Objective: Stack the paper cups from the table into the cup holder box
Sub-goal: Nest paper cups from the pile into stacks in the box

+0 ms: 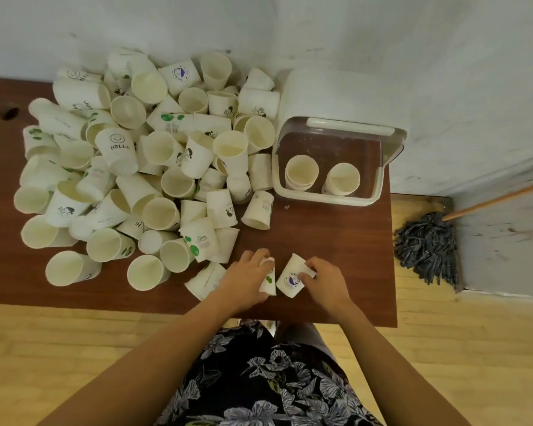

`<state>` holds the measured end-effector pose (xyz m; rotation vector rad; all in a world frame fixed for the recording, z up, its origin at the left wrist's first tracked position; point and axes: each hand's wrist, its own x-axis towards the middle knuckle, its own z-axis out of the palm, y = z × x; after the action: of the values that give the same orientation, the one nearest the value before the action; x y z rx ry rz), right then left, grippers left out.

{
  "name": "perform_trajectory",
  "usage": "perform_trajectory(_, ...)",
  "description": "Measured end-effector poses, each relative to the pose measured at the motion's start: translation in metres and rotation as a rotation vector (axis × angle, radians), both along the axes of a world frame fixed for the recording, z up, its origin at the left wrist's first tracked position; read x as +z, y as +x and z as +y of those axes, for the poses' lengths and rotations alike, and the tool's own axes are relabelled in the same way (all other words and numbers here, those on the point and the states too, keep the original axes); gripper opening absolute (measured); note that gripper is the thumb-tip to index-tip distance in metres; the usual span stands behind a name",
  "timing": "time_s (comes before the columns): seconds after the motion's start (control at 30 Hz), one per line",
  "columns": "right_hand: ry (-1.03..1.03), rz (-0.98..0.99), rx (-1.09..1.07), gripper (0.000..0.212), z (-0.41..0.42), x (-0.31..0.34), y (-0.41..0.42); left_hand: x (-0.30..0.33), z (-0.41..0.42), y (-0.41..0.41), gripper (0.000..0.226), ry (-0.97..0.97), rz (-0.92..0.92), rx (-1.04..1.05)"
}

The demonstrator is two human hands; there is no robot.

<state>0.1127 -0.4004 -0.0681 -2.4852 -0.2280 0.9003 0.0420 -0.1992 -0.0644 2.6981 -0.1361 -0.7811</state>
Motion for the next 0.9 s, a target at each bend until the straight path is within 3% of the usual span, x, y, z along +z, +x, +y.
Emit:
perform_trajectory(0.1, 0.005, -0.035, -0.054, 0.009, -0.001, 0.01, -0.009, -0.001, -0.004, 0.003, 0.062, 0.001, -0.037, 0.02)
perform_trajectory(0.27, 0.02, -0.068, -0.128, 0.006, -0.004, 0.022, -0.02, 0.003, -0.002, 0.015, 0.027, -0.138, -0.105, 0.195)
perform_trajectory(0.43, 0.054, -0.17, -0.157, 0.006, -0.009, 0.035, -0.016, 0.021, 0.004, 0.031, 0.018, -0.251, -0.216, 0.377)
perform_trajectory(0.5, 0.08, -0.208, -0.188, 0.017, -0.011, 0.039, -0.01, 0.036, 0.004, 0.039, 0.017, -0.282, -0.263, 0.473)
perform_trajectory(0.73, 0.169, -0.439, -0.259, 0.025, -0.013, 0.077, 0.032, 0.094, 0.0, 0.084, 0.008, -0.718, -0.134, 1.065)
perform_trajectory(0.9, 0.176, -0.576, -0.202, 0.022, -0.015, 0.102, 0.074, 0.109, 0.003, 0.121, 0.011, -0.988, -0.06, 1.303)
